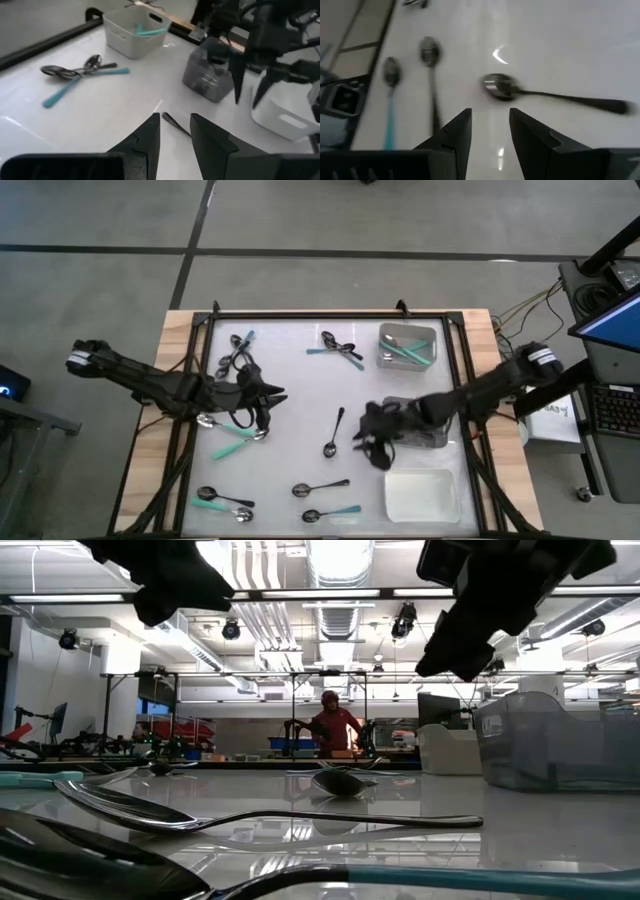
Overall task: Sort silverware by color (type)
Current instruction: Put the blue spoon into the white bin
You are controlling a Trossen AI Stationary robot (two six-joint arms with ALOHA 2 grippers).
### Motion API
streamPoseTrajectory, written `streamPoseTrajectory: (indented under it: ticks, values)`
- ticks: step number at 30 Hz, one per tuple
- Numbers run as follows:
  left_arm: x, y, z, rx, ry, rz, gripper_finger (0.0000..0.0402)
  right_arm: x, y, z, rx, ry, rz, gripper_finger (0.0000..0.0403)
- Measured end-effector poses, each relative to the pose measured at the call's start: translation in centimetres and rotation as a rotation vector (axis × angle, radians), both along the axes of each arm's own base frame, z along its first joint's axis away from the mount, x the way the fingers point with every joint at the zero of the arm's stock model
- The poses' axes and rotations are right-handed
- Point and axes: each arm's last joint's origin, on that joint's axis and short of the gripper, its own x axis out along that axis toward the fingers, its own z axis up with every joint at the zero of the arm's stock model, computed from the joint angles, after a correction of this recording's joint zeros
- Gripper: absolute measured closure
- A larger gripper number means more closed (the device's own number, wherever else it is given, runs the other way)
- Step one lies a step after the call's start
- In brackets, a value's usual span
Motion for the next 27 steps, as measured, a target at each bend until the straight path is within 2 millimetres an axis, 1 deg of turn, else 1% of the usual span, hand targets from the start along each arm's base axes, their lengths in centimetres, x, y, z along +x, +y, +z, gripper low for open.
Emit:
streamPoseTrajectory:
  ticks: [3,7,13,16,20,23,27]
  values:
    - [0.0,-0.5,-0.1,-0.018,0.0,-0.015,0.0312,0.6,1.8,-1.5,0.023,0.015,0.03,0.028]
    - [0.0,-1.2,-0.3,-0.046,0.003,-0.029,0.0312,1.6,3.4,-3.1,0.005,0.098,0.051,0.028]
    - [0.0,-1.7,-0.5,-0.048,0.008,-0.048,0.0312,3.7,5.4,-4.1,-0.091,0.198,0.134,0.028]
    - [0.0,-1.8,-0.5,-0.048,0.008,-0.052,0.0312,4.7,6.7,-4.2,-0.133,0.243,0.175,0.0282]
    - [-0.1,-1.9,-0.5,-0.048,0.007,-0.058,0.0312,6.2,8.8,-3.5,-0.156,0.266,0.218,0.0287]
    - [-0.1,-1.9,-0.5,-0.047,0.007,-0.062,0.0312,7.1,10.8,-2.7,-0.153,0.247,0.249,0.0293]
    - [-0.2,-2.3,-0.4,-0.052,0.006,-0.076,0.0312,7.9,13.1,-1.9,-0.151,0.222,0.285,0.0301]
